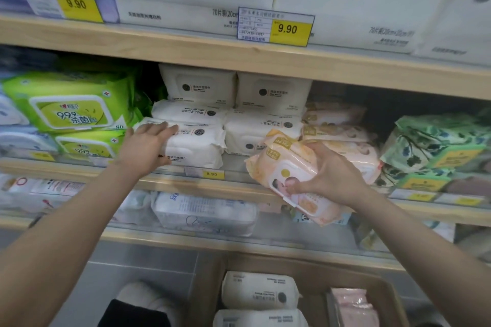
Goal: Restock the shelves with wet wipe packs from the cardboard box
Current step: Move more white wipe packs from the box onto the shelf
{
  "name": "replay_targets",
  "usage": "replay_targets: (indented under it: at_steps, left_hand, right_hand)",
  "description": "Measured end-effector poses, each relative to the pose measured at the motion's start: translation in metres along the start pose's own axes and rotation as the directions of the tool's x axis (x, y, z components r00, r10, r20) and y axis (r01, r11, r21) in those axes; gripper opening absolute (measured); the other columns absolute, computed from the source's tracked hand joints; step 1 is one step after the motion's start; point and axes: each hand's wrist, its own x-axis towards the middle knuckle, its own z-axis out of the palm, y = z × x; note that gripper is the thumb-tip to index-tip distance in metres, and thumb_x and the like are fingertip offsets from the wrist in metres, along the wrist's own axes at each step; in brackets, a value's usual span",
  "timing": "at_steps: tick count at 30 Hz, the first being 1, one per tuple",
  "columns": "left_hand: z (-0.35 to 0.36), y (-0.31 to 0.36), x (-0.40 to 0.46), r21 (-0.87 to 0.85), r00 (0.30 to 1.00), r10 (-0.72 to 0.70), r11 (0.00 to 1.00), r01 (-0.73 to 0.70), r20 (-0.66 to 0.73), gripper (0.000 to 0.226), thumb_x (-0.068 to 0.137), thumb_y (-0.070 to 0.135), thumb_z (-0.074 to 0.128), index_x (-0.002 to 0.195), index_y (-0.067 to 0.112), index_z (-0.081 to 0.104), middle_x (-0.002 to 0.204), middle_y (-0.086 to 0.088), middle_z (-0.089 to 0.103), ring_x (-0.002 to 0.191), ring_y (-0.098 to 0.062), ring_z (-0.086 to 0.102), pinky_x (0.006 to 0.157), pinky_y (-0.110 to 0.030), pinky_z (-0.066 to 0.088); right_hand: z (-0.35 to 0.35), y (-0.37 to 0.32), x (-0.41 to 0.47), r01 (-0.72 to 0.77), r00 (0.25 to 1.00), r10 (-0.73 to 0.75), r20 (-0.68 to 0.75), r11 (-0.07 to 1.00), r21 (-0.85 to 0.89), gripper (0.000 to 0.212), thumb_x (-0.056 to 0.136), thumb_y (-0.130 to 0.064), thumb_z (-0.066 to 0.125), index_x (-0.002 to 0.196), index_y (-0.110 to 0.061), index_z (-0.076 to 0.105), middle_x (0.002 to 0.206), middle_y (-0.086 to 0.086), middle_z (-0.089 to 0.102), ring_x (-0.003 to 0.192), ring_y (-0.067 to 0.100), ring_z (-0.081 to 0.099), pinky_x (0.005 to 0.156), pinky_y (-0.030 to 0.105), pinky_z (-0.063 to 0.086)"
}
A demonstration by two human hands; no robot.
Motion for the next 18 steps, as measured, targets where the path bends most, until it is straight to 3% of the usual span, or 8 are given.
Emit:
replay_targets:
  at_steps: [4, 7, 13, 18]
  left_hand:
    - [0.0, 0.01, -0.006, -0.032, 0.992, -0.066, 0.997, 0.07, 0.106, 0.093, 0.079, 0.07, 0.049, 0.15, 0.027, 0.007, 0.159, 0.0, 0.008, 0.145, -0.025, 0.01, 0.112, -0.06, 0.013]
    - [-0.013, 0.038, 0.003, -0.131, 0.992, -0.064, 0.988, 0.079, 0.109, 0.091, 0.08, 0.074, 0.036, 0.15, 0.024, 0.008, 0.159, -0.001, 0.006, 0.145, -0.023, 0.008, 0.111, -0.062, 0.009]
    - [-0.034, 0.127, 0.045, -0.203, 0.982, 0.186, 0.961, -0.186, -0.016, 0.089, 0.081, 0.07, 0.041, 0.15, 0.02, 0.012, 0.158, -0.003, 0.012, 0.144, -0.021, 0.015, 0.111, -0.062, 0.013]
    - [-0.028, 0.177, 0.084, -0.302, 0.969, 0.246, 0.923, -0.238, -0.01, 0.082, 0.082, 0.066, 0.045, 0.148, 0.026, 0.015, 0.158, -0.001, 0.013, 0.144, -0.023, 0.013, 0.114, -0.057, 0.012]
  right_hand:
    - [-0.006, -0.001, 0.001, 0.036, 0.999, -0.037, -0.026, 0.999, -0.04, 0.093, 0.05, -0.062, 0.081, 0.129, -0.038, 0.039, 0.118, -0.009, 0.059, 0.106, 0.018, 0.054, 0.086, 0.037, 0.047]
    - [-0.021, -0.002, 0.007, 0.099, 0.989, -0.11, -0.094, 0.988, -0.114, 0.085, 0.051, -0.066, 0.076, 0.125, -0.04, 0.041, 0.114, -0.009, 0.061, 0.105, 0.02, 0.056, 0.081, 0.036, 0.047]
    - [-0.061, -0.01, 0.046, 0.157, 0.958, -0.248, -0.143, 0.874, -0.46, 0.089, 0.064, -0.064, 0.071, 0.139, -0.038, 0.032, 0.135, 0.001, 0.049, 0.124, 0.027, 0.043, 0.1, 0.042, 0.033]
    - [-0.083, 0.014, 0.087, 0.147, 0.987, -0.16, -0.002, 0.912, -0.382, 0.088, 0.068, -0.042, 0.079, 0.142, -0.038, 0.032, 0.14, -0.003, 0.048, 0.122, 0.023, 0.049, 0.095, 0.031, 0.042]
